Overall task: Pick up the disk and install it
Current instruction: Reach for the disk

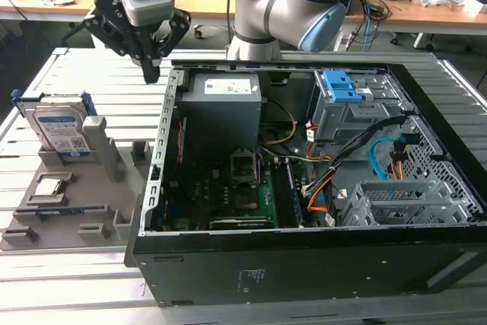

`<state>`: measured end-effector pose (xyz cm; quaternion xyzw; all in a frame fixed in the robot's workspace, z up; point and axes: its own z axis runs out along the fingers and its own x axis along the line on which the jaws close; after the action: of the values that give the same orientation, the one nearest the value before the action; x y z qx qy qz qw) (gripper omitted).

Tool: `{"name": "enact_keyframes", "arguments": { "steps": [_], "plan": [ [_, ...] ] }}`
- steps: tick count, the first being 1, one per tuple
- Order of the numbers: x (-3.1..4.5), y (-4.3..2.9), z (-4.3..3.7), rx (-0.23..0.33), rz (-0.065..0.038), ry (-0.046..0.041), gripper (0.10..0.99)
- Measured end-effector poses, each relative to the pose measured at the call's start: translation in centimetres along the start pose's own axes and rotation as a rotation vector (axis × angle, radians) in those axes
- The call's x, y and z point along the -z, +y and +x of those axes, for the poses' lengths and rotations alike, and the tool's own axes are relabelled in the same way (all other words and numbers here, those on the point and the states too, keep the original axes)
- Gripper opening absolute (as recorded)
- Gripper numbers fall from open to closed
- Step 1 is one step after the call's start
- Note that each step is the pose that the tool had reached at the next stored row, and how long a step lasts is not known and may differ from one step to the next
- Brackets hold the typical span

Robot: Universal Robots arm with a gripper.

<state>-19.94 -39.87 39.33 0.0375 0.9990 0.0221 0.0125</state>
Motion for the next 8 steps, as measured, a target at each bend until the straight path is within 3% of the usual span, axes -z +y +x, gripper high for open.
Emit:
{"name": "enact_keyframes", "arguments": {
  "steps": [8],
  "plan": [
    [0.08,-0.23,3.05,0.0,0.0,0.0,0.106]
  ]
}}
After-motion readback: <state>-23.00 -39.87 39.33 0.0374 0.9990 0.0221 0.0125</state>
